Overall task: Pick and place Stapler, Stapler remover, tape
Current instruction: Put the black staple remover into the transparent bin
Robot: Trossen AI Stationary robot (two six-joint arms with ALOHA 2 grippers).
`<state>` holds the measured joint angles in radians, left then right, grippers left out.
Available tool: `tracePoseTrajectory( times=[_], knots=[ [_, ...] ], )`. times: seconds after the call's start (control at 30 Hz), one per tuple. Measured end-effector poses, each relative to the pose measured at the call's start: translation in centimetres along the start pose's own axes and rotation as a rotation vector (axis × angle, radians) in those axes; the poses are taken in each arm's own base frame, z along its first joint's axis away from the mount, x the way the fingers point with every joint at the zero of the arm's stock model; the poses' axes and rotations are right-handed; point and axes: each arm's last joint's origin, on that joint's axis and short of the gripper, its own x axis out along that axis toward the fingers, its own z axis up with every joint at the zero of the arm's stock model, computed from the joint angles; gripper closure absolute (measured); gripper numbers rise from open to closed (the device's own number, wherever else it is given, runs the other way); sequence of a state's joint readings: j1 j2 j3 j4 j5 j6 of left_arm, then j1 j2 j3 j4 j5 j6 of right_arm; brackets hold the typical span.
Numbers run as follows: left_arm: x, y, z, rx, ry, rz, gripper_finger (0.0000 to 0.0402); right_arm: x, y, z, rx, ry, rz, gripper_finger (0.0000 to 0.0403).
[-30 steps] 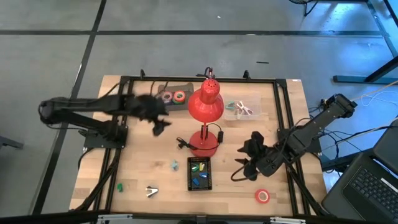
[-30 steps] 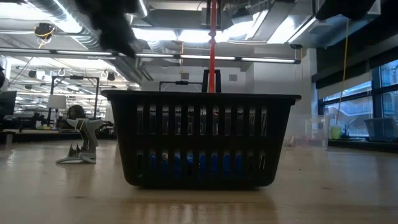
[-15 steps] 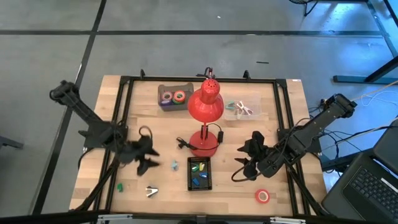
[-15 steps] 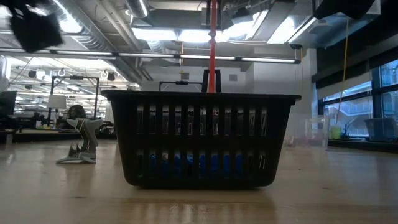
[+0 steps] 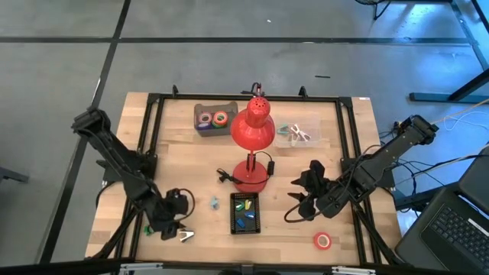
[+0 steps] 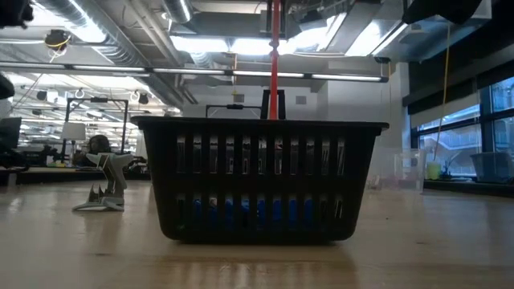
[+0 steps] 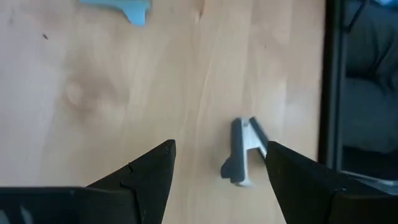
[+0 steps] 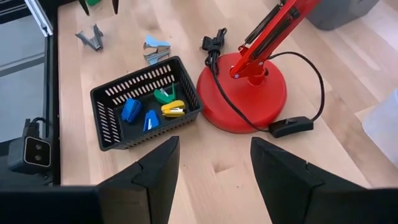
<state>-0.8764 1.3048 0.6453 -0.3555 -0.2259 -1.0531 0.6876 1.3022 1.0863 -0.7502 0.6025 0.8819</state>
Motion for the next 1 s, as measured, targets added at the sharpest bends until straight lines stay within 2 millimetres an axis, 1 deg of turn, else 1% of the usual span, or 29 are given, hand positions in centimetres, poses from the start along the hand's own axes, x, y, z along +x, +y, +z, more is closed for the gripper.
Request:
tracePoseTrajectory(
  times=[0.2, 0.33, 0.43, 0.73, 1.0],
  knots=[
    [1.2, 0.2, -0.3, 0.012, 0.012, 0.057, 0.0162, 0.0, 0.1, 0.1, 0.006, -0.007, 0.009, 0.0202],
    [1.5, 0.3, -0.2, 0.018, -0.048, 0.107, 0.0162, 0.0, 0.1, 0.1, 0.005, -0.007, 0.009, 0.0202],
    [1.6, 0.5, 0.0, 0.019, -0.052, 0.113, 0.0162, 0.0, 0.1, 0.1, 0.005, -0.007, 0.009, 0.0202],
    [1.6, 0.0, 0.0, 0.004, 0.048, 0.012, 0.0162, 0.0, 0.1, 0.1, 0.004, -0.007, 0.008, 0.0202],
    [1.6, -0.3, 0.0, -0.019, 0.069, -0.03, 0.0162, 0.0, 0.1, 0.1, 0.004, -0.007, 0.008, 0.0202]
  ],
)
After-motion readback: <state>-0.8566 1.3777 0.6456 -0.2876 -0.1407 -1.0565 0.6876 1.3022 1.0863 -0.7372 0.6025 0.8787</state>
